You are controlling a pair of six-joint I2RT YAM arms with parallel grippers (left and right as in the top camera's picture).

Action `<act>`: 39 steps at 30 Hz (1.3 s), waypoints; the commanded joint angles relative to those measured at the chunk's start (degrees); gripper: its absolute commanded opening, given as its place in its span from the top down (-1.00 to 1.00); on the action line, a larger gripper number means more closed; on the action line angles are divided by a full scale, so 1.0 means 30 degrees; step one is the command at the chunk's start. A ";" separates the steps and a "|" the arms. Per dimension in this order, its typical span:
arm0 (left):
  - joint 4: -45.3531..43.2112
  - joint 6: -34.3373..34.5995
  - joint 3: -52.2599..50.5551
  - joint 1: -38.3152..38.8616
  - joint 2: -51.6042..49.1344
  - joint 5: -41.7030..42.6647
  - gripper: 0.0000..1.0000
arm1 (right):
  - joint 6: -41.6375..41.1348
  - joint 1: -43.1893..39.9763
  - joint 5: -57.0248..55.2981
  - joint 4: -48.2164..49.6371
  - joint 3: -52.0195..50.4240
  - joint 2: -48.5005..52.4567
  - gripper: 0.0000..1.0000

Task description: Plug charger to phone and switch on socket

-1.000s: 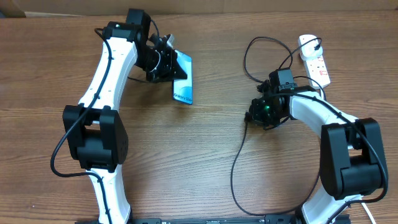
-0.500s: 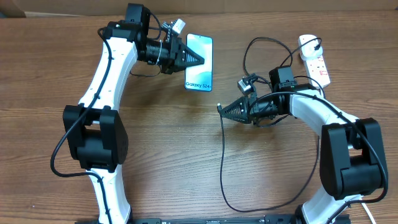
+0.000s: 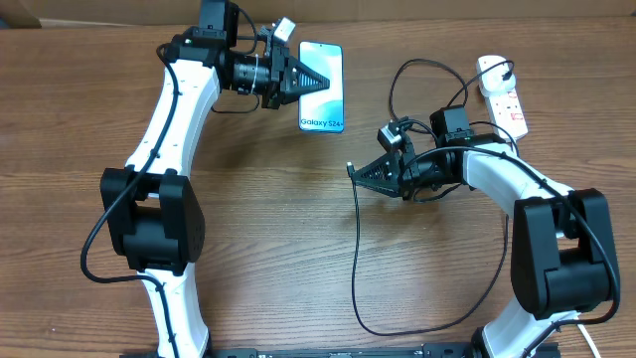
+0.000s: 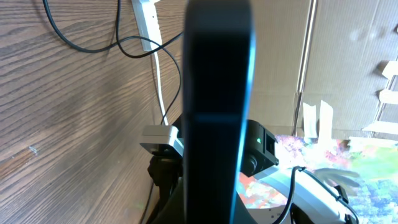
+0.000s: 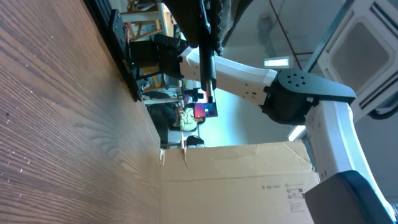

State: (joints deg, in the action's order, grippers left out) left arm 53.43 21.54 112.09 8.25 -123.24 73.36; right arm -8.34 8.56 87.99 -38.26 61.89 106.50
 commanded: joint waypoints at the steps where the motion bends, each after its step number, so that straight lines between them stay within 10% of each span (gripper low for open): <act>1: -0.0233 0.0619 0.0153 0.0007 0.0000 0.1049 0.91 | -0.1311 -0.0087 0.0641 0.0736 0.0546 0.0044 0.93; 15: -0.2302 0.2812 0.0153 -0.0182 0.0000 0.0969 0.92 | -1.8214 0.0262 -0.1217 1.7529 0.0546 0.0044 0.93; 29: -0.5894 0.6980 0.0153 -0.1909 0.0000 0.0882 0.91 | -2.0604 0.3038 -0.1413 2.0036 0.0539 0.0044 0.93; 39: -0.5916 0.9289 0.0153 -0.2004 0.0000 0.1078 0.91 | -2.8756 0.2696 -0.2528 3.1962 0.0539 0.0044 0.93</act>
State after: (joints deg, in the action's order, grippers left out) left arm 36.14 45.43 111.98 1.93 -123.24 73.80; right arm -84.68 16.84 82.37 54.76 62.74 106.78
